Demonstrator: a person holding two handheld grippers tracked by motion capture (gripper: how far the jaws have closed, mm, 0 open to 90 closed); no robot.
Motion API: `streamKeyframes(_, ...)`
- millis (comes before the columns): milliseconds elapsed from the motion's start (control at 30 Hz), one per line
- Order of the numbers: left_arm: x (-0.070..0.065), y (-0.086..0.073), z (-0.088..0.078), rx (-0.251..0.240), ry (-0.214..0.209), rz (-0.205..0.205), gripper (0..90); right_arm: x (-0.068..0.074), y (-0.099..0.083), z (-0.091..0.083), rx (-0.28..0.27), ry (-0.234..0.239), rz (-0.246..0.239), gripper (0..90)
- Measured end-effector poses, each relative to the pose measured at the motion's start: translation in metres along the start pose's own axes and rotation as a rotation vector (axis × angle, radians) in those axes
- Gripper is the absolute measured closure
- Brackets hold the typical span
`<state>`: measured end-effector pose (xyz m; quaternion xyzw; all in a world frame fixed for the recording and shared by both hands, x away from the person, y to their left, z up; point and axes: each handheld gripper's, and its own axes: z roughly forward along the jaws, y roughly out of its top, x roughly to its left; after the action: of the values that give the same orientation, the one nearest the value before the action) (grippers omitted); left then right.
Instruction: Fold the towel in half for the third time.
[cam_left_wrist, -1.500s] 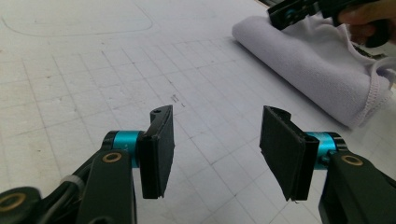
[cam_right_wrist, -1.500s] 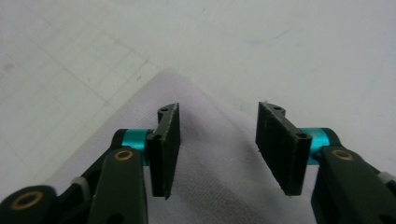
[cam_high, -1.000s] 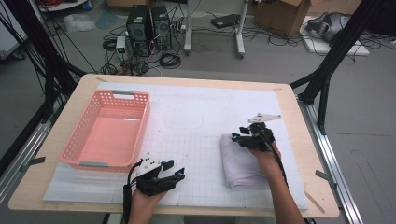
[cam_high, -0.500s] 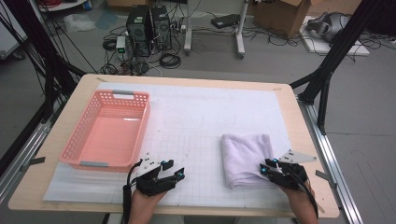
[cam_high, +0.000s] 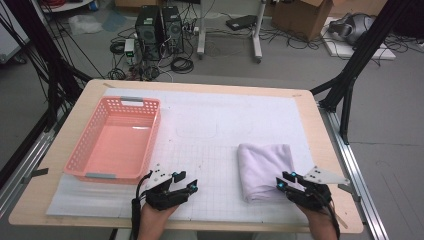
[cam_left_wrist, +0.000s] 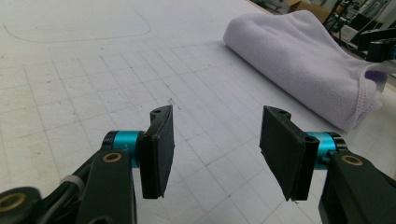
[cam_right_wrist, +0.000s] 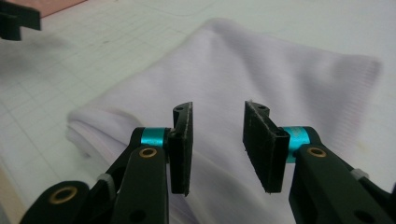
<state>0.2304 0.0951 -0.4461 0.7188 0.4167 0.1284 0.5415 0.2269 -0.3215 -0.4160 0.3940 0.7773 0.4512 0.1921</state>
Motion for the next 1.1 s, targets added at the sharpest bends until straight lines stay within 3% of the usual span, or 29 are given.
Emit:
streamKeyframes(200, 0.0, 0.0, 0.001, 0.003, 0.0, 0.002, 45.1, 0.019, 0.014, 0.026, 0.041, 0.131, -0.032, 60.1)
streamKeyframes(367, -0.001, 0.0, 0.0, 0.002, -0.001, 0.004, 45.1, 0.025, 0.016, 0.039, 0.109, 0.246, -0.041, 65.9)
streamKeyframes(500, -0.001, 0.0, 0.0, 0.001, -0.001, 0.003, 45.1, 0.027, 0.012, 0.039, 0.145, 0.298, -0.069, 87.6)
streamKeyframes(667, -0.001, 0.0, 0.0, -0.001, 0.002, 0.0, 45.1, 0.03, 0.004, 0.022, 0.135, 0.364, -0.098, 89.6)
streamKeyframes(700, -0.001, 0.0, 0.0, -0.001, 0.002, 0.0, 45.1, 0.032, 0.002, 0.019, 0.15, 0.359, -0.112, 89.5)
streamKeyframes(767, -0.001, 0.0, 0.0, 0.001, 0.002, 0.004, 45.1, 0.031, -0.001, 0.014, 0.131, 0.335, -0.126, 87.4)
streamKeyframes(933, -0.003, 0.001, 0.001, -0.002, 0.0, 0.006, 45.2, 0.023, 0.008, 0.011, 0.028, 0.271, -0.034, 58.9)
streamKeyframes(967, -0.002, 0.001, 0.001, -0.001, -0.001, 0.006, 45.1, 0.023, 0.011, 0.015, 0.028, 0.259, -0.026, 54.5)
streamKeyframes(1100, -0.001, 0.001, 0.0, -0.001, 0.0, 0.004, 45.1, 0.027, 0.016, 0.034, 0.079, 0.285, -0.045, 54.4)
